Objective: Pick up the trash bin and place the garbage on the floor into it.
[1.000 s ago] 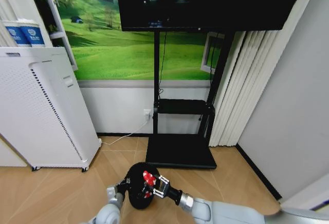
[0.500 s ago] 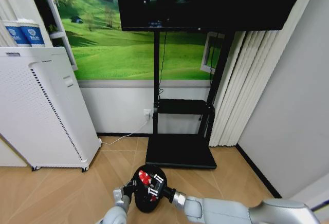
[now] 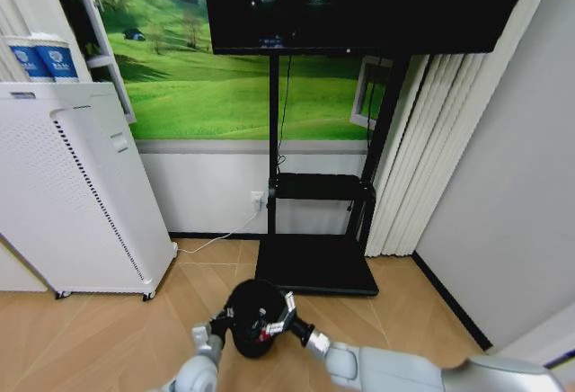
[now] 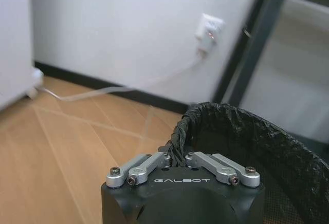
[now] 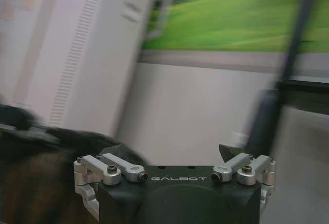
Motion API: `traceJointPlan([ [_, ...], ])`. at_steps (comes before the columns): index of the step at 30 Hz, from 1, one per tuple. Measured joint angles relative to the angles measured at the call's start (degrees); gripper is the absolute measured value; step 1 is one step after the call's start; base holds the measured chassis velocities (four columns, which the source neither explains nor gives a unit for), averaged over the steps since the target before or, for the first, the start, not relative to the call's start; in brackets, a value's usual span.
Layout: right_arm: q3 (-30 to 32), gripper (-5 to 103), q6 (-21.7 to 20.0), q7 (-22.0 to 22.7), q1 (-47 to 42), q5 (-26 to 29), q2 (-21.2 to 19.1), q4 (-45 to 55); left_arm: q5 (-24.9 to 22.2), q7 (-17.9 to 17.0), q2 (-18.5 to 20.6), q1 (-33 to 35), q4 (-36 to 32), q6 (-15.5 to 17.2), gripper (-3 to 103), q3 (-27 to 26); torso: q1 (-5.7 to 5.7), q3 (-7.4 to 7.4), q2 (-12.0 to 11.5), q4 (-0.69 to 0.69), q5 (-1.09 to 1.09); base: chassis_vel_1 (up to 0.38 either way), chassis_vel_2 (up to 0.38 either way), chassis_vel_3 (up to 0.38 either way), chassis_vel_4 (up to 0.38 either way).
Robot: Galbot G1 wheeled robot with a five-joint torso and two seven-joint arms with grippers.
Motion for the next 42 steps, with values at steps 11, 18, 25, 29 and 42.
traceJointPlan([
  [11,32.91,100,-3.87,6.73,-19.79,-0.59,-8.42,0.36,1.39,-1.92,5.34,6.59,-5.80,0.75,7,-12.31,0.00,-0.01,0.00,-0.02,0.03,0.000,0.000,0.000,0.000],
  [18,40.84,100,-3.69,6.79,-27.40,-3.97,-10.11,4.30,1.77,-2.10,5.93,7.38,-6.07,0.79,7,-13.93,-0.01,-0.01,0.00,0.02,0.02,0.000,0.000,0.000,0.000],
  [25,48.26,100,-3.61,7.52,-34.42,-10.34,-11.66,6.21,3.38,-2.23,4.01,10.42,-6.65,0.75,7,-15.19,0.00,0.00,0.00,0.02,0.00,0.002,-0.007,-0.005,0.006],
  [29,49.14,100,-3.33,7.55,-35.38,-10.85,-11.73,6.48,3.86,-2.17,3.46,11.20,-6.86,0.75,7,-15.23,0.00,0.00,0.00,0.03,0.00,0.043,-0.071,-0.071,0.052],
  [42,49.17,100,-1.95,8.26,-37.10,-15.34,-11.06,5.93,5.84,-1.68,1.27,15.67,-8.33,0.74,7,-16.93,-0.01,0.00,0.00,0.01,0.02,0.255,-0.147,-0.246,0.155],
])
